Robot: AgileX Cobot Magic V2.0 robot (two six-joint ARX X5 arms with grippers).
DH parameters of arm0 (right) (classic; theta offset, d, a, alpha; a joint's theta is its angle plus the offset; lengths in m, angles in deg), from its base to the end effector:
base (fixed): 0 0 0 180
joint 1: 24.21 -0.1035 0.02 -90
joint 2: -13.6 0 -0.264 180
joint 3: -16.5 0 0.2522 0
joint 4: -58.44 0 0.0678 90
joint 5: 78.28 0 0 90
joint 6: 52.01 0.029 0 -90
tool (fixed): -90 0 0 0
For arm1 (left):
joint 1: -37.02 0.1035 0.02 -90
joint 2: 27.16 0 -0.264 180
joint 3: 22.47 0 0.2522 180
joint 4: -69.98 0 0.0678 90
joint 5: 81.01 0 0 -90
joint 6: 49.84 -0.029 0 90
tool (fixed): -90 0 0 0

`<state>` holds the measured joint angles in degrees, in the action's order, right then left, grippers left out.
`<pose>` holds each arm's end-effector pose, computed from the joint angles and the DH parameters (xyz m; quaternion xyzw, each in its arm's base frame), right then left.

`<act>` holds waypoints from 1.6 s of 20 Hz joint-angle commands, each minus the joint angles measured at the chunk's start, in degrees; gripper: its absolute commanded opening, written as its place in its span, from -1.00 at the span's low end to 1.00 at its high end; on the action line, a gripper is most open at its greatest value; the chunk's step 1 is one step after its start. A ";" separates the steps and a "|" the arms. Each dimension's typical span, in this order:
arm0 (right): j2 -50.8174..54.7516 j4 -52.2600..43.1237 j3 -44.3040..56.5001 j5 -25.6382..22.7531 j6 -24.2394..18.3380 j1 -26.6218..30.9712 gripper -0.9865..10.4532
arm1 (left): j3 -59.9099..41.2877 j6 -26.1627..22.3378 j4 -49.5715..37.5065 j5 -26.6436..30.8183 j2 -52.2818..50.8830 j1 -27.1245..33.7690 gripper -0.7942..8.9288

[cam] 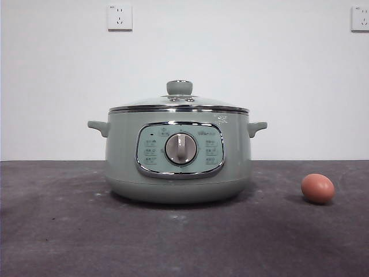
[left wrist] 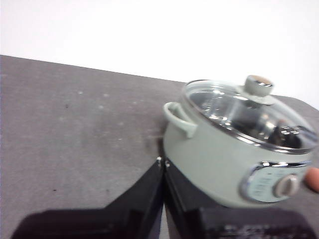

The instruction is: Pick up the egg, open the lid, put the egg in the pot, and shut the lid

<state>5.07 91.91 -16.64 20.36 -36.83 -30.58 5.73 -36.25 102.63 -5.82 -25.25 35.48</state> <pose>0.0825 0.0136 0.2328 0.1321 0.0937 0.1189 0.9796 0.0773 -0.0095 0.2134 -0.1233 0.0715 -0.1345 0.9806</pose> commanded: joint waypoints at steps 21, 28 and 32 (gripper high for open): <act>-31.34 47.91 -38.34 10.93 -20.70 -0.20 -0.85 | 32.35 -16.92 35.15 -21.62 25.46 0.00 -0.85; -31.34 47.89 -38.34 10.84 -19.74 -0.17 0.11 | 33.42 -14.91 35.54 -21.18 25.81 0.00 0.46; -31.52 47.87 -38.34 10.78 -19.56 -0.17 0.27 | 33.42 -14.91 35.60 -21.20 25.81 0.00 0.47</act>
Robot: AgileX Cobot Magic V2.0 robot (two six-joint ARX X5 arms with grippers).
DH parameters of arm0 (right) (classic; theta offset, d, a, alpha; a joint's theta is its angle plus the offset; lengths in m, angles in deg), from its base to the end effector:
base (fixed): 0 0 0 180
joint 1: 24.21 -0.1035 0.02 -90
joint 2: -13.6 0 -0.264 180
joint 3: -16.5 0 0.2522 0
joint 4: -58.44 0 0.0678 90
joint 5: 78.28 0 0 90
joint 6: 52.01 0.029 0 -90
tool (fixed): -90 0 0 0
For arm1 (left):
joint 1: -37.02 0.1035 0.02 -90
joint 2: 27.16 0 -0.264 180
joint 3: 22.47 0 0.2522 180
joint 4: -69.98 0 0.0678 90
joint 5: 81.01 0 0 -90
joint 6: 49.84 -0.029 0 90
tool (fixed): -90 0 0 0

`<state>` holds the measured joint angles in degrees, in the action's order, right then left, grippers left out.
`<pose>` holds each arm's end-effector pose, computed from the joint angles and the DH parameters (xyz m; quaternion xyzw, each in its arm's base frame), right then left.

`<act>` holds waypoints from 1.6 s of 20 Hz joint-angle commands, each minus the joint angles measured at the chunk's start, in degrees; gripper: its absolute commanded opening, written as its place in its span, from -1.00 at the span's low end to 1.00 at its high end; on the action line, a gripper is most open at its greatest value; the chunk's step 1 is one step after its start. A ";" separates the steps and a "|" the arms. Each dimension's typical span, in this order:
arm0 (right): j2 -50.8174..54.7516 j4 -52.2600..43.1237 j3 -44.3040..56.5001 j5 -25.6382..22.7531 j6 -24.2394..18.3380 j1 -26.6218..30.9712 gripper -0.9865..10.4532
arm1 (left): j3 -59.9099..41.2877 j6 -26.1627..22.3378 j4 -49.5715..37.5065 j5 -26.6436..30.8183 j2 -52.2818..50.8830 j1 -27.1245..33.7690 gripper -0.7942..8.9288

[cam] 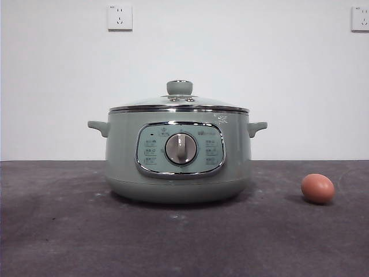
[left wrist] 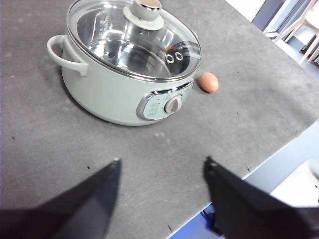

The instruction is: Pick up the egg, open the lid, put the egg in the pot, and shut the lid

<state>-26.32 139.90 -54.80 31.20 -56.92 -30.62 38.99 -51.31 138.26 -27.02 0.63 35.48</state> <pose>0.0922 0.0201 0.3313 0.0103 0.4114 0.2208 0.8842 0.0710 -0.0190 0.3146 -0.0765 0.2801 -0.3109 0.9050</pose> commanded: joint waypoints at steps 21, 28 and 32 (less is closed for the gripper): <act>-38.93 -26.32 -0.17 -6.67 2.95 -3.82 0.20 | 0.15 0.15 0.02 -0.02 -0.07 0.00 0.47; -49.22 -36.85 -0.17 -12.55 3.54 -4.74 0.20 | 0.15 0.15 0.02 -0.02 -0.07 0.00 0.47; -53.55 -40.06 -0.17 -12.55 3.58 -4.98 0.20 | 0.15 0.15 0.02 -0.02 -0.07 0.00 0.47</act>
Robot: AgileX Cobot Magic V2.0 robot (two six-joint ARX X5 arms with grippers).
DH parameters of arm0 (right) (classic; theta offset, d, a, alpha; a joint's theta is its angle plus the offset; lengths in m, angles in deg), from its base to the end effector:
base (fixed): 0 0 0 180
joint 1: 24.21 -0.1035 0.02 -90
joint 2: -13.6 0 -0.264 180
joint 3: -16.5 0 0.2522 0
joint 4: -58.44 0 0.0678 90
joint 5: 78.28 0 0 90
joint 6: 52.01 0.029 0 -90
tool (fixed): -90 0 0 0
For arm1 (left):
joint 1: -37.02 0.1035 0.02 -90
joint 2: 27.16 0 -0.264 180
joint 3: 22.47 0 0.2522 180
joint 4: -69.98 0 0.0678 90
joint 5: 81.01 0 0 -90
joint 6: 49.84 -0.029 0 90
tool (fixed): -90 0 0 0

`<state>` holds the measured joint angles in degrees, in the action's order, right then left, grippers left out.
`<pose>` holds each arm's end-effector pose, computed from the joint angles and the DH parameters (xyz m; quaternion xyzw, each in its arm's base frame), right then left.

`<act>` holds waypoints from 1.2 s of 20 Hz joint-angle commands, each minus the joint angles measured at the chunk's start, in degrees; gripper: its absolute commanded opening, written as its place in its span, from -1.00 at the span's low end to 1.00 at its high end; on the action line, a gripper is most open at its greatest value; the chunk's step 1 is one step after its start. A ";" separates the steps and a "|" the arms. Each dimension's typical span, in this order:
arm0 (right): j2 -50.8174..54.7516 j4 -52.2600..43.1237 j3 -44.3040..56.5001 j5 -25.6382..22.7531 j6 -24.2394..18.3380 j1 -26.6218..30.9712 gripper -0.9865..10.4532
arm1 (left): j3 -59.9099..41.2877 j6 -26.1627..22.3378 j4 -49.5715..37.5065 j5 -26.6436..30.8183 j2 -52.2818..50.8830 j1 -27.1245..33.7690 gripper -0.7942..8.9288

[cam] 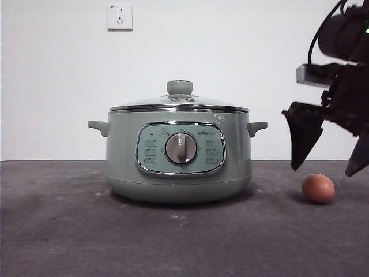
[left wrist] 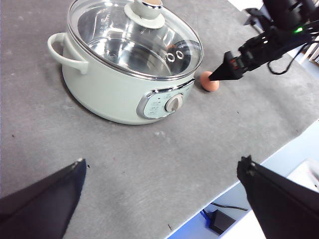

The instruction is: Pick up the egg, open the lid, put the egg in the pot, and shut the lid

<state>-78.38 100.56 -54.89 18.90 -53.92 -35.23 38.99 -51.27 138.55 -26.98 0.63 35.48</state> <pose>0.3031 0.0627 0.1928 -0.0315 0.5177 0.1437 0.8428 0.0707 -0.0189 0.3142 -0.0775 0.2826 -0.3103 0.9044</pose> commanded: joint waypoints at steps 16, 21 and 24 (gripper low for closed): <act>-6.71 -3.78 -0.09 -0.07 2.10 -0.42 -0.34 | 0.15 0.11 -0.28 -0.04 -0.07 0.00 0.47; -6.71 -3.87 -0.09 0.42 2.25 -0.42 -0.87 | 0.15 0.11 -0.33 -0.02 -0.04 0.00 0.47; -6.21 -3.32 -0.09 0.37 2.27 -0.39 -0.85 | 0.15 0.11 -0.94 0.22 -0.04 0.00 0.47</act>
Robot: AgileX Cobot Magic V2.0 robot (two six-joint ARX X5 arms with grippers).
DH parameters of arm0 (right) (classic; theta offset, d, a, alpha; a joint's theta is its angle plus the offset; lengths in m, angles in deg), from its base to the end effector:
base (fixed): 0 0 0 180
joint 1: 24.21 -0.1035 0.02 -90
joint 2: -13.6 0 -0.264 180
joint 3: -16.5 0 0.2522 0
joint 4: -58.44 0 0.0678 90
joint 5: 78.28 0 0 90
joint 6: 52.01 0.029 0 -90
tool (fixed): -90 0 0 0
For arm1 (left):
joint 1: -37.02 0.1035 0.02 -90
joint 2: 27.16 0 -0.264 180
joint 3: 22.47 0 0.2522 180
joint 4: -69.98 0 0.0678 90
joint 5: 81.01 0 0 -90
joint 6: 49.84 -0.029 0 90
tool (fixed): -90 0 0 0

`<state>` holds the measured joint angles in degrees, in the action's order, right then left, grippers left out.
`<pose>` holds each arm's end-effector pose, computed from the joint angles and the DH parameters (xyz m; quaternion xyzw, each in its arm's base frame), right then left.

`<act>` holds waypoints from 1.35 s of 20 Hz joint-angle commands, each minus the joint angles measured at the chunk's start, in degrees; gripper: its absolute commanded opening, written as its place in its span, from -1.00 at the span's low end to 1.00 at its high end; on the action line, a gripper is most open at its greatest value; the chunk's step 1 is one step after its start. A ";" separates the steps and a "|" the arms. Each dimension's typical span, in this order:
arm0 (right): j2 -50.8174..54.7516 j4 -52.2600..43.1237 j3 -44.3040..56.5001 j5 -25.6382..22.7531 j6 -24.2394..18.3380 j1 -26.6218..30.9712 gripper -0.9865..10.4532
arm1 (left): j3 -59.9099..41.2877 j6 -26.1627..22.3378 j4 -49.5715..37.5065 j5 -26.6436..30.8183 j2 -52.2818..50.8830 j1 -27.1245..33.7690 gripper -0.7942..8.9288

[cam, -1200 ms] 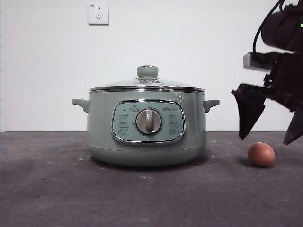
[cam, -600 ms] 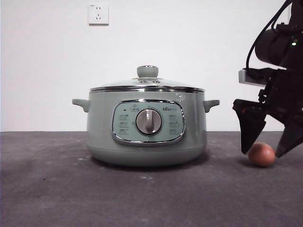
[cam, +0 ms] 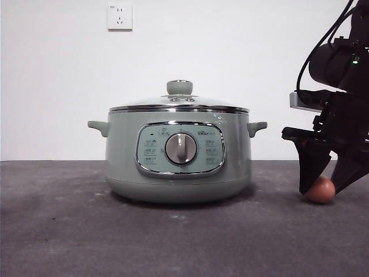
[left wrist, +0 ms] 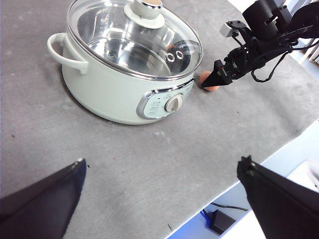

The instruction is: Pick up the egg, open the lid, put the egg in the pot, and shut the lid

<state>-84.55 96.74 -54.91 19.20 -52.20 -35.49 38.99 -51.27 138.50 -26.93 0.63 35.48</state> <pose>0.3164 0.0670 0.1638 -0.0192 0.5371 0.1383 0.8319 0.0708 -0.0189 0.3142 -0.0772 0.2822 -0.3099 0.9046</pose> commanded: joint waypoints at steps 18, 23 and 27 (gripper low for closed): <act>43.95 15.89 -0.07 0.04 0.11 -0.13 -0.85 | 24.22 -0.04 -27.36 17.42 44.70 -21.94 0.45; 47.25 18.93 -0.07 0.09 0.11 -0.15 -0.85 | 38.75 -0.33 -27.63 21.53 62.23 -25.92 0.45; 47.58 20.20 -0.07 0.09 0.11 -0.15 -0.85 | 44.63 -0.33 -27.74 22.62 71.21 -27.36 0.45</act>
<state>-37.16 117.39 -54.91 19.18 -52.24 -35.49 83.67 -50.92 110.96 -4.46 71.31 8.31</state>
